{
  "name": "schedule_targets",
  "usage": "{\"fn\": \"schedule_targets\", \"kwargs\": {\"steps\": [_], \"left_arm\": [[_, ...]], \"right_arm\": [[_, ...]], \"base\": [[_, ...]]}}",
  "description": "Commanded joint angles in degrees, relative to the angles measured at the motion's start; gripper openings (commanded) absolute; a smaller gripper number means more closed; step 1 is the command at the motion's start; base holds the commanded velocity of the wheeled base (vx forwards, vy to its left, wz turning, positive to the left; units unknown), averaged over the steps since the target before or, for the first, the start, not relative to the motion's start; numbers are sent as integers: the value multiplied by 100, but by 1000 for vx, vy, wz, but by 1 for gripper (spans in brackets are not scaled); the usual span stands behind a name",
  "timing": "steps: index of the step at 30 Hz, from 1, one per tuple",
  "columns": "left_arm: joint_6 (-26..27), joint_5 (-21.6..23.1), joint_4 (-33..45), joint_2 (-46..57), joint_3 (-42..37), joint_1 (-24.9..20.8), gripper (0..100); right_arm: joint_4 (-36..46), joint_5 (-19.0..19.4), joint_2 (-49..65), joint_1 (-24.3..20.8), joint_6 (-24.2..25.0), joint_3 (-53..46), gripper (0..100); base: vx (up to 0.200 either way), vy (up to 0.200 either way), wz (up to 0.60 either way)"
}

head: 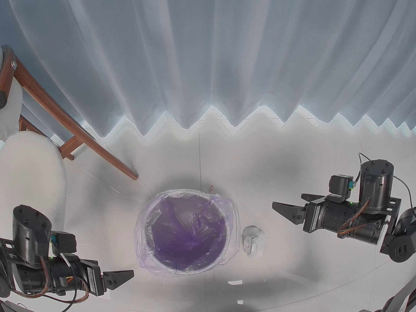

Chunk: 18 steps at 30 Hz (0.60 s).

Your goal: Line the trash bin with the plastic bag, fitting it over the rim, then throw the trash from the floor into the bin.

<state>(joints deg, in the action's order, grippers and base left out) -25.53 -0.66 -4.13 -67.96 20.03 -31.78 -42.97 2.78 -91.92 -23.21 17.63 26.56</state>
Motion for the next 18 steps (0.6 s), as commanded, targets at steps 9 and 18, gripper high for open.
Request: {"fn": "schedule_targets", "kwargs": {"steps": [9, 18], "left_arm": [[30, 163, -1362, -1887, -157, -461, 100], [-14, -145, -2039, -2344, -148, -505, 100]], "right_arm": [[-379, -14, -424, -131, 637, -20, 100], [-695, -23, -1487, -166, 645, -116, 100]], "base": [[0, 0, 0], [0, 0, 0]]}}
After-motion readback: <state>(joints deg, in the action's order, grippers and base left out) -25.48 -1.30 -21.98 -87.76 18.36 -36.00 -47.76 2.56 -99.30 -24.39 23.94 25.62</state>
